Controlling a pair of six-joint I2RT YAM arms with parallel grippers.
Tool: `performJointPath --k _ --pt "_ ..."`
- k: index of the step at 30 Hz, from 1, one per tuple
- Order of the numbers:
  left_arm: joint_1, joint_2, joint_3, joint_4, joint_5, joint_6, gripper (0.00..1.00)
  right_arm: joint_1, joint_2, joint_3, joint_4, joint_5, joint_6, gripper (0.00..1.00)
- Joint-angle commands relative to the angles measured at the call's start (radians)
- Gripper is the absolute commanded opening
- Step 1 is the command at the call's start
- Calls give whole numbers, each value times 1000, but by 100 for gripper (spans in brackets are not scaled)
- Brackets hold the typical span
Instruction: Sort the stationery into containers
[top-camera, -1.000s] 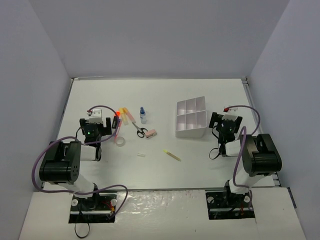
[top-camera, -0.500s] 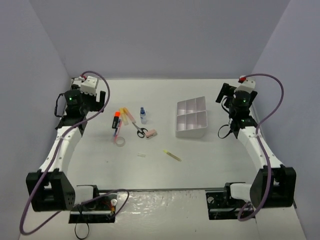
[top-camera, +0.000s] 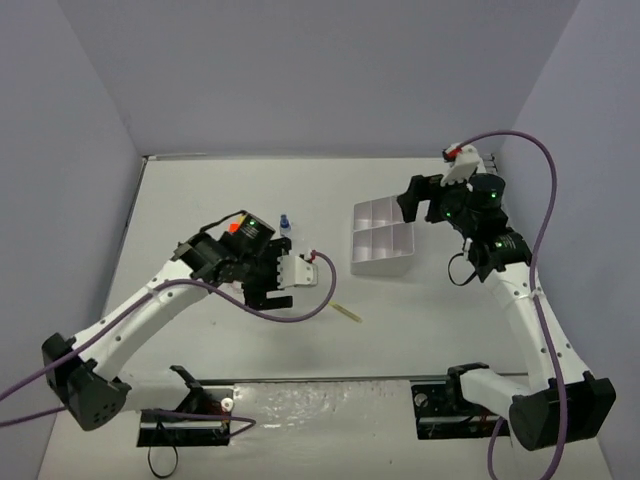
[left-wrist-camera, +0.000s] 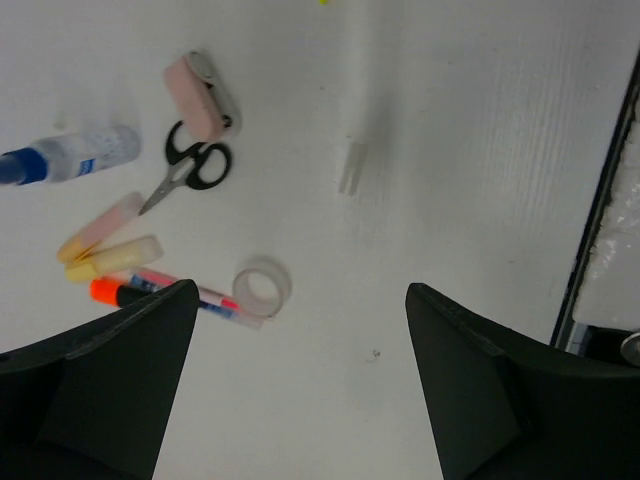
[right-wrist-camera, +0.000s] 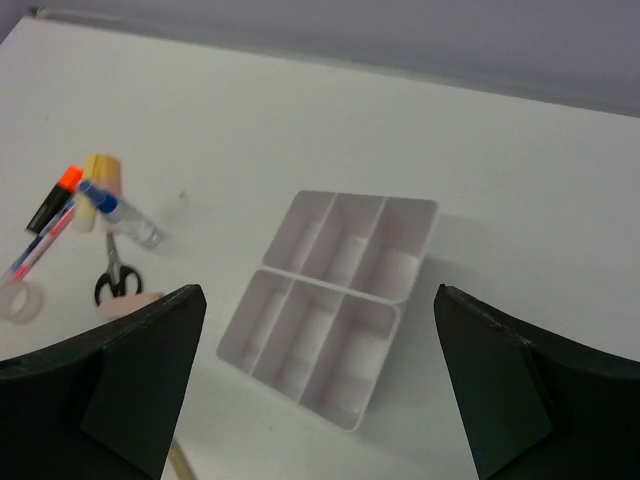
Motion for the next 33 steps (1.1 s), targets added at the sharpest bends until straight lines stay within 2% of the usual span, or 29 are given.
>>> performJointPath --k 1,5,9,14,17,22,28,33 --pt "-60 86 2 -69 -32 40 82 188 25 34 -84 -37 -103 97" --pt "-61 166 14 37 28 60 81 250 53 28 -79 -47 -96 97" --pt "-60 278 27 73 84 109 76 248 59 21 -82 -59 -98 99" --pt "-61 337 -51 177 153 143 75 236 35 9 -82 -64 -105 100" --pt "-60 375 -69 213 144 160 75 220 33 11 -80 -71 -101 100" --pt "-59 455 -39 164 122 169 75 192 29 9 -82 -74 -99 100" --pt "-61 493 -85 249 61 139 74 187 10 -1 -81 -76 -110 100" --pt "-58 530 -94 259 15 149 69 185 7 0 -80 -79 -104 100"
